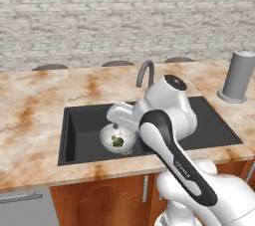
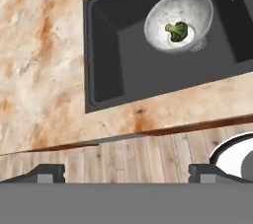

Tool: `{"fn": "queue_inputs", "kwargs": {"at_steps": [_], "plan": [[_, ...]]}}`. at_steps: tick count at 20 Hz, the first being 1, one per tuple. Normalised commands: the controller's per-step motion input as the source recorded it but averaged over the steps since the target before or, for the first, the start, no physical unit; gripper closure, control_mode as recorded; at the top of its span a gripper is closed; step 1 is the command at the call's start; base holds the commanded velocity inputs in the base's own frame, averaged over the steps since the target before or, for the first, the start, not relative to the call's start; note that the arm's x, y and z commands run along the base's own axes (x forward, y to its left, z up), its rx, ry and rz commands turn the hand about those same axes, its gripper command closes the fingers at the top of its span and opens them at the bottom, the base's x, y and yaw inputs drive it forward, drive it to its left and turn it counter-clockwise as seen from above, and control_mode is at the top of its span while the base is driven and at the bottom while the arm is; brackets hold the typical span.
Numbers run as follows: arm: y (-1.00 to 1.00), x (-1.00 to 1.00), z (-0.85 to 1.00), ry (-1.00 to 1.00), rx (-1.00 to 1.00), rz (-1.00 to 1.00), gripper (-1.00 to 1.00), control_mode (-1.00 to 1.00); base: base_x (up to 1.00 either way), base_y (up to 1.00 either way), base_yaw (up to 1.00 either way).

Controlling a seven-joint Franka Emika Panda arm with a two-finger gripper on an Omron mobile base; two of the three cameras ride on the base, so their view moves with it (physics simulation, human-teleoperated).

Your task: Pick the broccoli from the cabinet and place it in the bowl. Then pick the bowl and place it in the sink. Then turn on the sink facuet.

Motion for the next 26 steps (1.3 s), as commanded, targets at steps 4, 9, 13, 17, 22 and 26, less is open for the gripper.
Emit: {"fn": "queue_inputs", "kwargs": {"at_steps": [4, 9, 13, 17, 22, 26], "plan": [[-0.31, -0.30, 0.02, 0.00, 0.24, -0.10, -1.00, -1.00, 0.00, 0.00, 0.00], [-0.56, -0.54, 0.53, 0.00, 0.65, -0.42, -1.00, -1.00, 0.00, 0.00, 0.00], [-0.49, -0.16, 0.59, 0.03, 0.56, -0.53, -1.00, -1.00, 0.00, 0.00, 0.00], [-0.56, 0.00, 0.36, 0.13, 0.56, -0.48, -1.00, -1.00, 0.00, 0.00, 0.00], [-0.87, 0.05, -0.19, 0.22, 0.53, -0.36, -1.00, -1.00, 0.00, 0.00, 0.00], [-1.00, 0.09, -0.46, 0.13, 0.61, -0.20, -1.00, -1.00, 0.00, 0.00, 0.00]]}}
